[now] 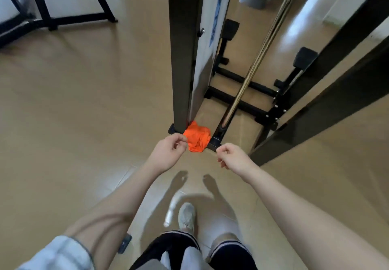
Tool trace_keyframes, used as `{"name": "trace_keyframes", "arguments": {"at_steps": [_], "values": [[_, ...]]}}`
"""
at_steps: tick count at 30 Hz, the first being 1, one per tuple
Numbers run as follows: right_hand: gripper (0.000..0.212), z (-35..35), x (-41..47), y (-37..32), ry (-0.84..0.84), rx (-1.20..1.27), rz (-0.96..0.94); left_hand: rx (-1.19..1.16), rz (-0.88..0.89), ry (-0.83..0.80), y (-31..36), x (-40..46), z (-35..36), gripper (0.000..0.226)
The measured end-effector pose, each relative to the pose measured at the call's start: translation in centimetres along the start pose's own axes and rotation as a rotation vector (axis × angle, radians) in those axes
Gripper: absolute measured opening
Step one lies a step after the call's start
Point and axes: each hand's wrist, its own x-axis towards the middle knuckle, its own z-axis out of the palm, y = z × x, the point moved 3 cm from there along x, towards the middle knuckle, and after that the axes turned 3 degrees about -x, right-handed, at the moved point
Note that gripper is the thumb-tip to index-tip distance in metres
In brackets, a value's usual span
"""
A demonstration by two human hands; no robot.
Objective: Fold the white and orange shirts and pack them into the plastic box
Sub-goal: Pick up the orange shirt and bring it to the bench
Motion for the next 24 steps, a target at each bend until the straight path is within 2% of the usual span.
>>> {"name": "trace_keyframes", "arguments": {"at_steps": [4, 7, 9, 13, 16, 20, 22, 24], "values": [[0.018, -2.0, 8.4, -1.8, -0.031, -0.001, 0.031, -0.064, -0.075, 0.000, 0.3, 7.7, 0.1, 0.012], [0.016, -1.2, 16.0, -1.4, -0.054, -0.057, 0.047, -0.119, -0.104, 0.031, -0.8, 13.1, 0.7, 0.026], [0.016, 0.5, 21.5, 0.0, -0.112, -0.099, 0.045, -0.150, -0.146, 0.069, -3.3, 16.4, 1.8, 0.027], [0.015, 4.6, 33.3, 6.1, -0.113, -0.190, 0.077, -0.126, -0.256, 0.077, -11.6, 23.8, 6.6, 0.013], [0.019, 8.6, 42.6, 11.5, -0.132, -0.292, 0.062, -0.159, -0.337, 0.084, -19.1, 30.0, 11.3, 0.013], [0.032, 14.7, 54.8, 20.8, -0.078, -0.494, 0.013, -0.361, -0.442, 0.140, -29.7, 36.9, 17.6, 0.024], [0.040, 17.1, 59.2, 24.7, -0.009, -0.550, 0.052, -0.497, -0.530, 0.180, -34.4, 39.4, 20.0, 0.024], [0.042, 19.2, 62.5, 27.4, 0.018, -0.663, 0.010, -0.573, -0.612, 0.220, -38.3, 41.1, 21.9, 0.023]]}}
